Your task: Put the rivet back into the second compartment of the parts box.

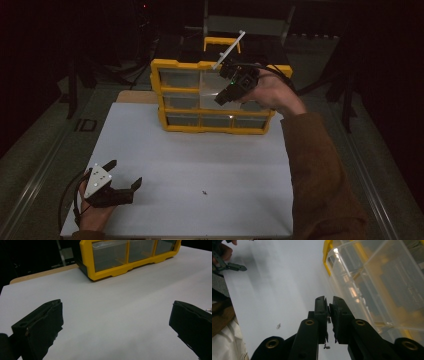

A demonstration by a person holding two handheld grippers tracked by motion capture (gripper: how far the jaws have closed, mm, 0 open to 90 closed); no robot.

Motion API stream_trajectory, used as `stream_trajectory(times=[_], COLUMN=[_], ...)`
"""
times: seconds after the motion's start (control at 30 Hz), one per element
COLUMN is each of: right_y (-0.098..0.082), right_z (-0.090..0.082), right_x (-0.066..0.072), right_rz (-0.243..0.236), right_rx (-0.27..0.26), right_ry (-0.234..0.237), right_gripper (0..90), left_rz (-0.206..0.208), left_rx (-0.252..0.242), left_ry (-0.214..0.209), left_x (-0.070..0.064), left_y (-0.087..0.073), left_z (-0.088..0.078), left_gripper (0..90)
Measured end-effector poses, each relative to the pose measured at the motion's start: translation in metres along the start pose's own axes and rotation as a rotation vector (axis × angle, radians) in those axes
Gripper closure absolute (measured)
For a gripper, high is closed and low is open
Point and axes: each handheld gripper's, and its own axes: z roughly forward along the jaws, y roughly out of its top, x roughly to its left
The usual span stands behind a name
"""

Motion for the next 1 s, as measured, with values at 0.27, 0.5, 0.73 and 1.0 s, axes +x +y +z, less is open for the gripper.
stream_trajectory(times=[0.27,0.5,0.73,1.0], right_y=[0.006,0.010,0.012,0.012], right_z=[-0.011,-0.019,-0.022,-0.023], right_x=[-0.006,-0.014,-0.021,-0.028], right_rz=[0.022,0.062,0.106,0.157], right_rx=[-0.020,-0.040,-0.039,-0.043], right_ry=[-0.008,-0.018,-0.042,-0.073], right_gripper=[82.6,82.6,82.6,82.6], left_rz=[0.002,0.002,0.000,0.001], left_rx=[0.002,0.001,-0.002,-0.002], left_ry=[0.001,0.001,0.002,0.002], left_x=[0.000,0.000,0.000,0.000], left_y=[0.000,0.000,0.000,0.000], left_z=[0.000,0.000,0.000,0.000], left_gripper=[0.0,0.0,0.0,0.0])
